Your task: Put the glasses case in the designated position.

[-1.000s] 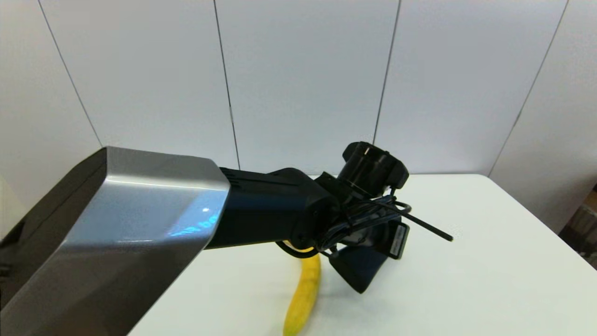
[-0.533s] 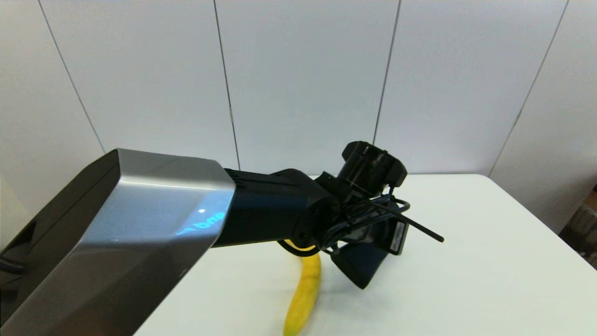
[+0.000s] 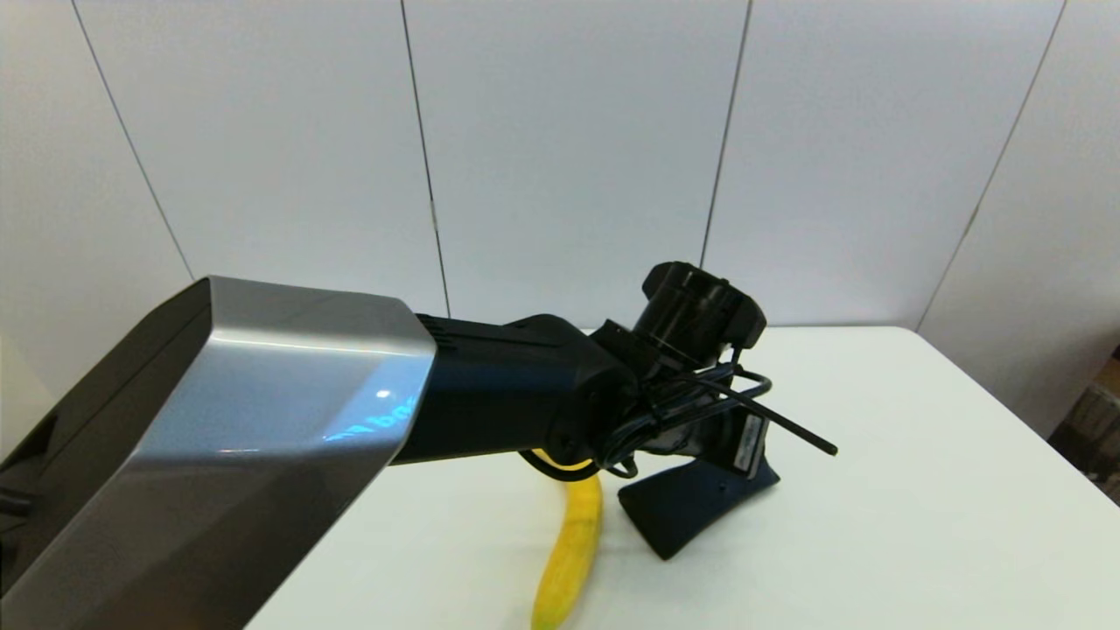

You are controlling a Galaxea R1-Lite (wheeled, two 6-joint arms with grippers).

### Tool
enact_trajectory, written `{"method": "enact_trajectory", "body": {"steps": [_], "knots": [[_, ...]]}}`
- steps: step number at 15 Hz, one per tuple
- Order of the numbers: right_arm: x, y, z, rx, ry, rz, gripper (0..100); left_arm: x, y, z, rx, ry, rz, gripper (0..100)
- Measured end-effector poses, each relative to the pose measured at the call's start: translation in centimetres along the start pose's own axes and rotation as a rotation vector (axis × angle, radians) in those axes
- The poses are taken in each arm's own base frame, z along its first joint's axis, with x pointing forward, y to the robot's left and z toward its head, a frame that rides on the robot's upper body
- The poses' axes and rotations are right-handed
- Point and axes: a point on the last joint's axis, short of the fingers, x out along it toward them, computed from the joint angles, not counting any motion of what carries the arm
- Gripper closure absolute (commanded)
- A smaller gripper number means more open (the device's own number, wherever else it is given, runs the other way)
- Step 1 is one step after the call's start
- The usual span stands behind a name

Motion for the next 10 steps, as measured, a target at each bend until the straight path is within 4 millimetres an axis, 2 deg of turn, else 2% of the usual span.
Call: {"method": "enact_trajectory", "body": {"steps": [5,8,10], "knots": [[0.0,0.0,0.0,0.0,0.0,0.0,0,-1.0,0.6,0.7,-0.008,-0.028,0.03,0],[0.0,0.0,0.0,0.0,0.0,0.0,0,-2.5,2.6,1.5,-0.031,-0.04,0.095,0],[0.0,0.0,0.0,0.0,0.0,0.0,0,-3.8,5.0,1.7,-0.042,-0.008,0.149,0]]}}
